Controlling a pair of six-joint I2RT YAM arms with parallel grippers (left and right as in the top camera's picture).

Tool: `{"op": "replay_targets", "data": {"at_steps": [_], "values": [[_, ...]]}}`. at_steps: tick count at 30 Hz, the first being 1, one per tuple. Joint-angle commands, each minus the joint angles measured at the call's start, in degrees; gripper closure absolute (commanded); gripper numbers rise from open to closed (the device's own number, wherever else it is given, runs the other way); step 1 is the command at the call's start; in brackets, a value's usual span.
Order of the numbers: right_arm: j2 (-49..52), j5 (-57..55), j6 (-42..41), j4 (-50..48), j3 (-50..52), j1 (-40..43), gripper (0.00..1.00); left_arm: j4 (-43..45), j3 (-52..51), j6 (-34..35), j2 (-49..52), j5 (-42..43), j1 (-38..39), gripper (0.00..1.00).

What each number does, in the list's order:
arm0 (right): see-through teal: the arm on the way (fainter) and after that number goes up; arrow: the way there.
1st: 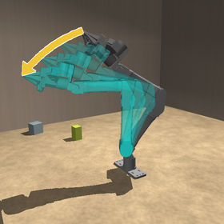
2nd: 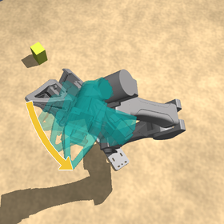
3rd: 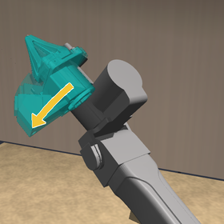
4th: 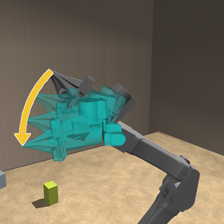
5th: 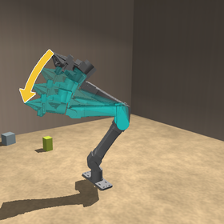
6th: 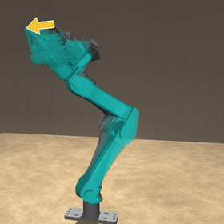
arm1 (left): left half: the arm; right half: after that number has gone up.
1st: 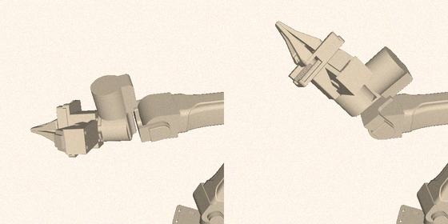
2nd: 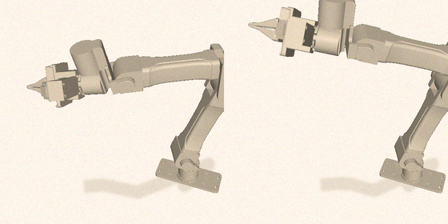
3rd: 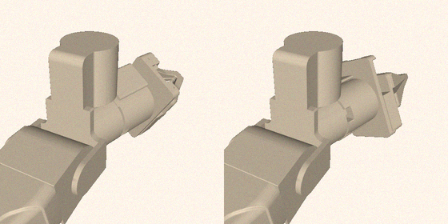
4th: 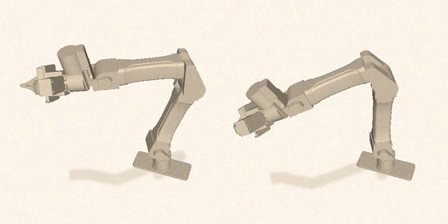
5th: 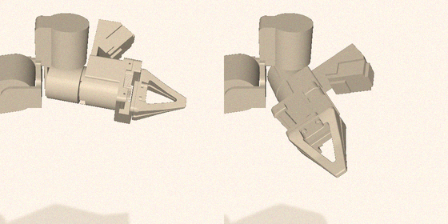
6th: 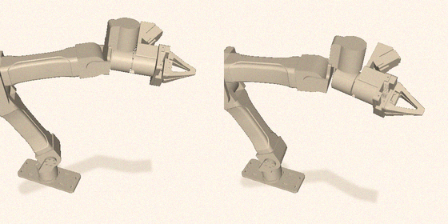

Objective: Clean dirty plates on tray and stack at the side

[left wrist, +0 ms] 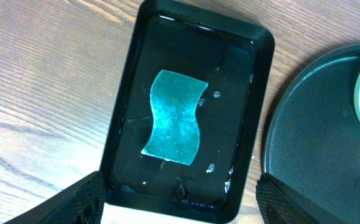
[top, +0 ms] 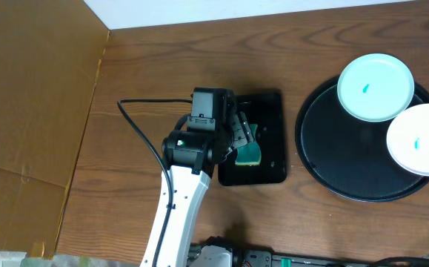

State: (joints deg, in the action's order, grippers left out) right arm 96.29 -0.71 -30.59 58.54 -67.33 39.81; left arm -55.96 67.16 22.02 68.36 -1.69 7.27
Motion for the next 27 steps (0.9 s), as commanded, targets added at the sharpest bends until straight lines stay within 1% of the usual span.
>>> {"op": "replay_targets", "data": {"at_steps": [1,3,7,10,12,13,15,19,21,24,27], "values": [[-0.3,3.4,6.0,-1.0,-0.6,0.2,0.72,-0.2,1.1,-0.6,-0.2,-0.3,-0.2,0.22],[-0.8,7.5,8.9,-0.9,-1.8,-0.3,0.67,-0.2,1.1,-0.6,-0.2,-0.3,-0.2,0.22],[-4.6,17.2,14.6,-0.6,-4.9,-3.1,0.64,-0.2,1.1,-0.6,-0.2,-0.3,-0.2,0.22],[-9.5,25.5,19.4,-0.8,-6.3,-7.1,0.61,-0.2,1.1,-0.6,-0.2,-0.3,-0.2,0.21],[-12.6,27.0,21.7,-1.1,-6.3,-10.7,0.6,-0.2,1.1,-0.6,-0.2,-0.3,-0.2,0.21],[-13.8,26.1,23.0,-1.0,-6.3,-12.7,0.57,-0.2,1.1,-0.6,-0.2,-0.3,-0.2,0.22],[-15.3,21.0,23.2,-0.6,-5.9,-16.9,0.47,-0.2,1.1,-0.6,-0.2,-0.3,-0.2,0.21],[-14.7,9.4,22.6,-1.3,-3.4,-24.7,0.36,-0.2,1.1,-0.6,-0.2,-0.3,-0.2,0.22],[-13.2,5.7,22.3,-3.3,-1.1,-27.7,0.35,-0.2,1.1,-0.6,-0.2,-0.3,-0.2,0.21],[-9.9,1.5,20.5,-6.9,1.8,-29.6,0.36,-0.2,1.1,-0.6,-0.2,-0.3,-0.2,0.22],[-5.9,2.4,20.0,-9.5,3.0,-29.7,0.38,-0.2,1.1,-0.6,-0.2,-0.3,-0.2,0.22]]}}
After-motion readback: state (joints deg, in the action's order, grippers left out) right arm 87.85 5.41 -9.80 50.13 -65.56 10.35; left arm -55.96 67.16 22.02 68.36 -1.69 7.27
